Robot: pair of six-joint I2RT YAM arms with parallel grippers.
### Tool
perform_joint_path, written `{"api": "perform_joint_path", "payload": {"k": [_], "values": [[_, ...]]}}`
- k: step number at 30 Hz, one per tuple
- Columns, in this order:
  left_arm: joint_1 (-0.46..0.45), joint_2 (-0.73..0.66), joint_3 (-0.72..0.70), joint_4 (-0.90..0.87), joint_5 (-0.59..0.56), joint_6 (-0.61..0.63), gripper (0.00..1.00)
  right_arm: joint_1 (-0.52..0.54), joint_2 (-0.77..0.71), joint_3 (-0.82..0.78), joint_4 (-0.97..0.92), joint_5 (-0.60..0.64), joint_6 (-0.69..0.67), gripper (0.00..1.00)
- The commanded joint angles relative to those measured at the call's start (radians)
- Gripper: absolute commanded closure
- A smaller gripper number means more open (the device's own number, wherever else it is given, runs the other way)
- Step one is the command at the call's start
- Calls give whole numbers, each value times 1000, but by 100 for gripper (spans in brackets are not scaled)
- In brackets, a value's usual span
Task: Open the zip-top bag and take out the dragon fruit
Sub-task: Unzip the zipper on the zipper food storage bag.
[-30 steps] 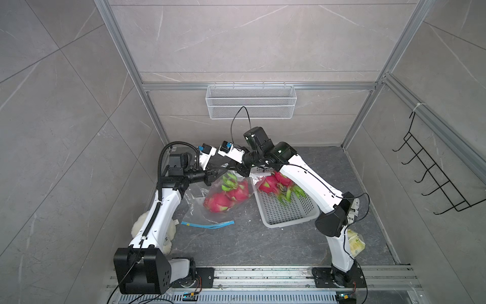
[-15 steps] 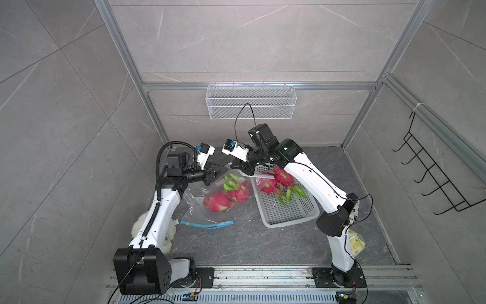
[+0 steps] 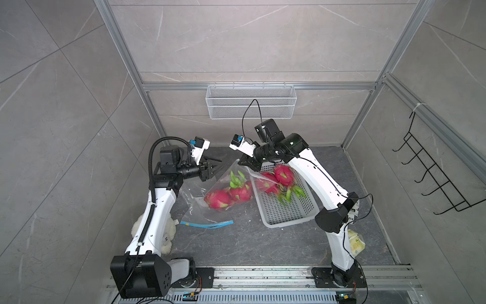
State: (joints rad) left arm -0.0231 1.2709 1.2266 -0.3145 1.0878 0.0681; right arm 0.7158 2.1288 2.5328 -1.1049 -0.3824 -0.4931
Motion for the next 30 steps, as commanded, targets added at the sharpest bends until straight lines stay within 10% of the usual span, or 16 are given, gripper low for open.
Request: {"api": "perform_joint_path", "payload": {"k": [1,25,30], "values": [[-37,30,61,0,40,6,57,3,17,29,-26,-24,9,91],[-124,199,162,-133,13,99,64,3,16,19,-40,-61,-1,92],[-133,208,173,-128,33,87,85,3,17,14,-39,-59,-3,92]]}}
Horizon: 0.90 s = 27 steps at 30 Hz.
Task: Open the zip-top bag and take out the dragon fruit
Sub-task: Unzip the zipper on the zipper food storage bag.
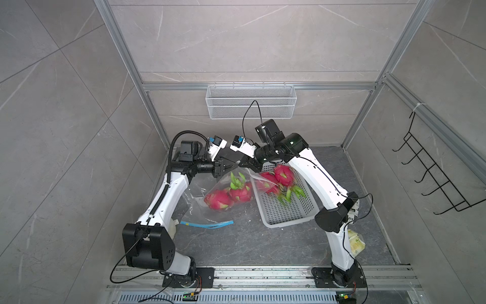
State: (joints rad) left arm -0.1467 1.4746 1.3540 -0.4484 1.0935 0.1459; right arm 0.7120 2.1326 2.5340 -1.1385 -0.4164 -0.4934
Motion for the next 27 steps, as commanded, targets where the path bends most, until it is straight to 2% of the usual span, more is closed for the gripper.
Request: {"api": "perform_joint_path", "payload": {"k": [1,2,3,19,24,27], "values": [[-10,3,46,7,28,9,90,7,12,8,-6,-24,-4,91],[-9,0,45,7,28,8,98,7,11,3,-7,-20,-4,91],[-10,-3,46,7,26,6,100,7,10,-3,-5,-19,-5,91],[13,-74,-20,121,-42,-66,100,7,-31,-113,15,16,16,88],[33,-98,-39,131,-43,-74,100,7,-42,-119,14,21,28,81],[34,-107,-42,129,-40,-73,100,7,-42,-118,23,19,32,82]]}}
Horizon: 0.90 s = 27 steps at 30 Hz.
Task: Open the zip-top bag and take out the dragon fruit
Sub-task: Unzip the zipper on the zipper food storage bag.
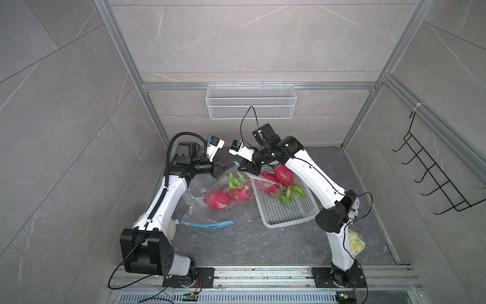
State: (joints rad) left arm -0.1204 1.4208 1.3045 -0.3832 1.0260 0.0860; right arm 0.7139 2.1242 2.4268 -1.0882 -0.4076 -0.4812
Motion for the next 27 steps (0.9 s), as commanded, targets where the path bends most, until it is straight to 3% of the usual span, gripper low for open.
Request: {"api": "perform_joint_path", "payload": {"k": [1,7,12,15,22,27], "values": [[8,-56,6,64,27,-14,100,6,-32,-8,-27,10,22,83],[19,-73,-2,61,26,-3,100,5,-30,-5,-32,32,20,84],[19,-69,-11,62,44,-10,100,5,-41,33,1,2,48,69],[19,-68,-13,55,52,-9,100,6,-46,56,34,-17,66,66],[19,-69,-12,48,57,-2,100,5,-7,126,50,-45,86,67],[19,-68,-11,43,65,1,100,6,27,166,28,-51,88,74]]}}
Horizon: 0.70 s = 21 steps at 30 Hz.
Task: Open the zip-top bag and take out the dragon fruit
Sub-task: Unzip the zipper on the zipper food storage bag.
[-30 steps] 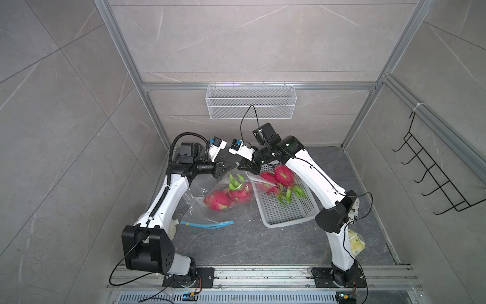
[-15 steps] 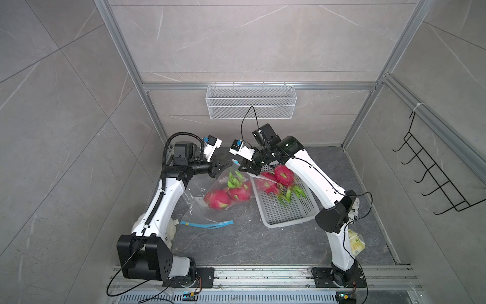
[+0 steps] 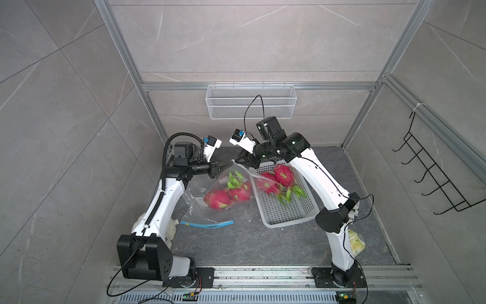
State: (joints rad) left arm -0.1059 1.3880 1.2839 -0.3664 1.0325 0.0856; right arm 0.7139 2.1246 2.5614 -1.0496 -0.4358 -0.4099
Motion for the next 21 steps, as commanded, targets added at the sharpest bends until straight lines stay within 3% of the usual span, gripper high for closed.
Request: {"api": "perform_joint_path", "payload": {"k": [1,10,13,18,21], "values": [[5,-36,9,25,58,2,100,7,30,31,-10,-21,16,74],[5,-44,12,25,63,3,100,6,49,31,-17,-24,13,67],[5,-47,13,23,64,3,100,7,57,30,-20,-24,13,70],[5,-49,11,22,61,8,100,6,70,75,-32,-25,13,84],[5,-47,8,17,51,14,100,7,69,80,-42,-24,10,85]]}}
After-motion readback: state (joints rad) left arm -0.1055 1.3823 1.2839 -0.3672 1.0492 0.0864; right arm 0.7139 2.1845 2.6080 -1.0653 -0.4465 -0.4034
